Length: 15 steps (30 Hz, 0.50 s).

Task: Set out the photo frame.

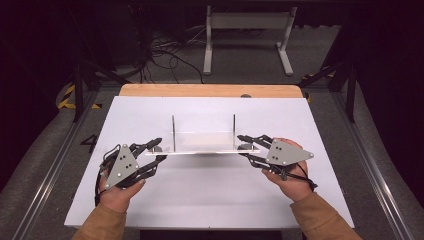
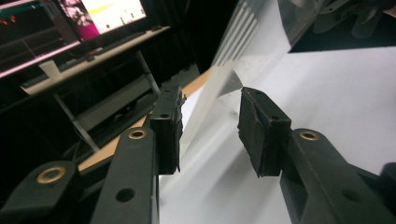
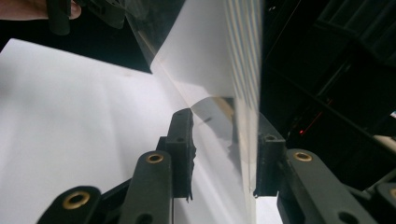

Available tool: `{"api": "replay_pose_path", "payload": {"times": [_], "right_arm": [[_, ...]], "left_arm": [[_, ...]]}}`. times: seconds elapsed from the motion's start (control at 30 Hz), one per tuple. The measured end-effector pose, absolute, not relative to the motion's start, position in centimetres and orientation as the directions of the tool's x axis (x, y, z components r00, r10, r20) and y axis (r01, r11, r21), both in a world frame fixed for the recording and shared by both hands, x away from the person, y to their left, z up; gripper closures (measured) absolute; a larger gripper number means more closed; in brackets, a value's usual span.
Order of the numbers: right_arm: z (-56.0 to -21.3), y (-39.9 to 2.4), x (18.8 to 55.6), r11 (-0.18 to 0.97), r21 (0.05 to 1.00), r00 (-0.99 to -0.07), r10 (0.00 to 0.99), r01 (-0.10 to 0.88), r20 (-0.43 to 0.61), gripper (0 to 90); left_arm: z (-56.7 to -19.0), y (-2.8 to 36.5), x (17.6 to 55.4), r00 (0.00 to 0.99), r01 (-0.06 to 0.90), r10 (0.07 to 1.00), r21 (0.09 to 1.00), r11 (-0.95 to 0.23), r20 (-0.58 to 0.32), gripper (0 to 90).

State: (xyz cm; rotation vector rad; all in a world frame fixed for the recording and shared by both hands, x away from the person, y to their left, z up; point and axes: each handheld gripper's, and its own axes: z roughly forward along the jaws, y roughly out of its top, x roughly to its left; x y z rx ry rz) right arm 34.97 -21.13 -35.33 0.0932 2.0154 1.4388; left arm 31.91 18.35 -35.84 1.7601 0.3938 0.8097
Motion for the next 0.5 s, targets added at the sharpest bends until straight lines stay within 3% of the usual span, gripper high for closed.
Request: {"api": "replay_pose_path", "payload": {"times": [0.13,0.27,0.5], "right_arm": [[-33.7,-21.6,35.0,0.363,0.868,-0.768,0.427,-0.338,-0.477,66.7],[-31.9,-22.3,34.5,0.32,0.88,-0.771,0.434,-0.351,-0.466,67.0],[-30.5,-23.3,32.9,0.292,0.907,-0.798,0.444,-0.302,-0.408,69.9]], "left_arm": [[-33.8,18.0,31.9,0.696,-0.167,0.626,0.928,-0.334,0.351,63.7],[-32.0,17.9,31.8,0.719,-0.168,0.618,0.942,-0.289,0.318,64.4],[-30.2,18.2,30.8,0.719,-0.182,0.624,0.949,-0.257,0.307,71.7]]}}
